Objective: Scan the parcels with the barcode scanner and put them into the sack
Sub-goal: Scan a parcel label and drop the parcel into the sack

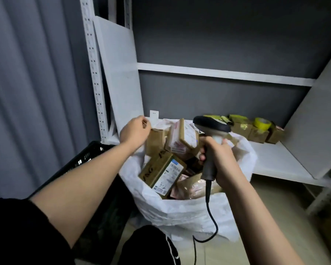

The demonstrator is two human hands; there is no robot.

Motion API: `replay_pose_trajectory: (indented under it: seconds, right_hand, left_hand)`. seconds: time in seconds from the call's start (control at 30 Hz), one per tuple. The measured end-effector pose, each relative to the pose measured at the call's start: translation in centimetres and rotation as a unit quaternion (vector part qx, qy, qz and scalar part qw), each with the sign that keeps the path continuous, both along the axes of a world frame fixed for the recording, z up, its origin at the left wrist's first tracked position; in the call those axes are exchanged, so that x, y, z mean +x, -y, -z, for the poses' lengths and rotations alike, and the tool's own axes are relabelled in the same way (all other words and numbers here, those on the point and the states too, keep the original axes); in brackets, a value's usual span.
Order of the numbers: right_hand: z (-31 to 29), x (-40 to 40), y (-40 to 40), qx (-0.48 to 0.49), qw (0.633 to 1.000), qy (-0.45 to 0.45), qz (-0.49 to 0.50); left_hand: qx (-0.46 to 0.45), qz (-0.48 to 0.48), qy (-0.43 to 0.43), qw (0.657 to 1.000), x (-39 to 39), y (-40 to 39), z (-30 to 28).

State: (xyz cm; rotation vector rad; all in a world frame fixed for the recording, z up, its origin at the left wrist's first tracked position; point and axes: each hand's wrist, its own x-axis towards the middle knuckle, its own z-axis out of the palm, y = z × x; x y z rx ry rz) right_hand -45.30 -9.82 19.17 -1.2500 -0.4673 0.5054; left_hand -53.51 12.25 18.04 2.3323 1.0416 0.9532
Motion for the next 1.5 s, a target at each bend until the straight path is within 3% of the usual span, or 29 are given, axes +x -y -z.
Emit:
replay_pose_trajectory:
  seconds: [0.13, 0.23, 0.33, 0.53, 0.73, 1.07, 1.23, 1.4, 1.5]
  right_hand:
    - [-0.5, -4.7, -6.3, -0.022, 0.992, 0.002, -0.121]
    - [0.4, -7.7, -12.1, -0.04, 0.986, 0.001, -0.159]
    - [2.0, -10.3, -18.2, -0.049, 0.979, -0.009, -0.199]
    - [8.4, -12.6, -31.2, -0.106, 0.969, 0.01, -0.222]
    - [17.0, -10.4, -42.1, -0.166, 0.967, 0.011, -0.193]
    - [26.5, -3.2, -49.9, -0.213, 0.975, 0.027, -0.056]
    - [27.7, -0.9, -50.3, -0.167, 0.982, -0.052, -0.067]
    - [28.1, 1.6, -49.7, -0.14, 0.986, -0.075, -0.057]
    - [28.3, 2.4, -49.5, -0.133, 0.985, -0.086, -0.065]
  left_hand:
    - [-0.093, -0.077, 0.008, 0.993, -6.8, -6.8, 1.1]
    - [-0.19, -0.093, 0.004, 0.977, -10.5, -13.0, 4.5]
    - [-0.232, -0.106, -0.042, 0.966, -13.4, -17.5, 7.8]
    - [-0.27, -0.083, -0.137, 0.949, -15.0, -23.5, 15.8]
    - [-0.311, -0.04, -0.219, 0.924, -11.8, -29.2, 25.6]
    - [-0.173, 0.083, -0.393, 0.899, -3.9, -34.3, 37.9]
    - [-0.106, 0.102, -0.45, 0.881, 0.0, -36.3, 42.2]
    - [-0.087, 0.133, -0.476, 0.865, 3.1, -37.7, 44.6]
    - [-0.029, 0.143, -0.49, 0.86, 5.3, -38.1, 45.8]
